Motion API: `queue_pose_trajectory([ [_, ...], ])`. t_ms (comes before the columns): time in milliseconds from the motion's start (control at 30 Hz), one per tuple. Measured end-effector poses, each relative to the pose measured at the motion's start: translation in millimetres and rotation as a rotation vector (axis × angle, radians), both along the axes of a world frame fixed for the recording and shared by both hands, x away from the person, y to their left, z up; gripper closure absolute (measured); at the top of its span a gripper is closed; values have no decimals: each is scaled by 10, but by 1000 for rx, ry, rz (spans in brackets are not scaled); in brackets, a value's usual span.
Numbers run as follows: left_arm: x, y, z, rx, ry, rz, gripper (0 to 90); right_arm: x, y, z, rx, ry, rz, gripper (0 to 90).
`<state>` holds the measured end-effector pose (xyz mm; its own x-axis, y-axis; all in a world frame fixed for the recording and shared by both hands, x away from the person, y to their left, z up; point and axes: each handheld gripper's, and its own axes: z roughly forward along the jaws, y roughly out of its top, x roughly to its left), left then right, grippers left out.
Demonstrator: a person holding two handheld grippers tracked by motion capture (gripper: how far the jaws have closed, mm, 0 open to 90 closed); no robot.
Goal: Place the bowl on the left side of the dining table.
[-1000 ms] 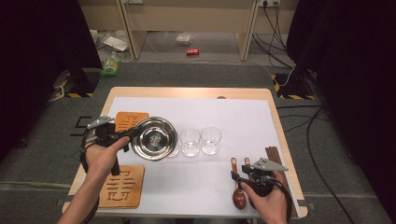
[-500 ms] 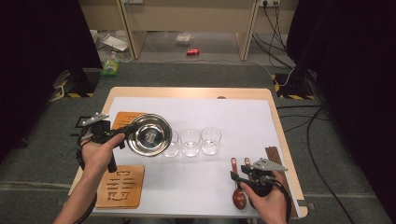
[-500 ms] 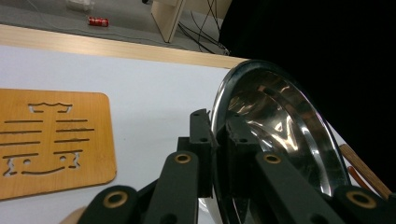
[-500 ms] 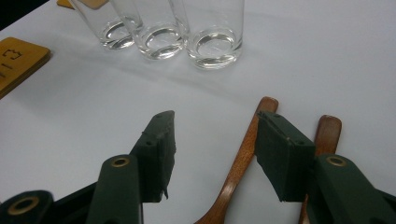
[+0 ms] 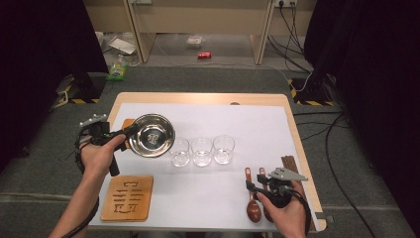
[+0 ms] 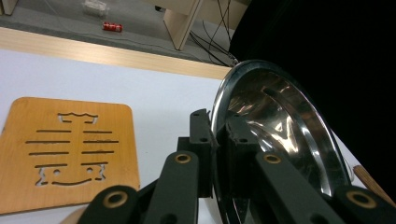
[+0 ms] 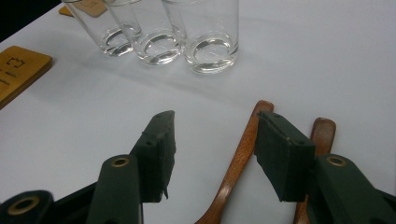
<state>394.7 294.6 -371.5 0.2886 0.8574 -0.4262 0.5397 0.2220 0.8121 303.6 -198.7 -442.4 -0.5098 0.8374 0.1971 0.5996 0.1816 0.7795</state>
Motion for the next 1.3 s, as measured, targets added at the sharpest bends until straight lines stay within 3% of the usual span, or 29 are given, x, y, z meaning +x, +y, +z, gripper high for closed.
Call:
queue_pose_trajectory([
  [467,199,257,-105,-12,10,93,830,3,3,-19,0,6,2,481],
  [867,402,338,-147,8,9,147,830,3,3,-28,3,8,-1,482],
  [1300,600,418,-255,4,50,183,830,7,4,-32,-2,6,2,481],
])
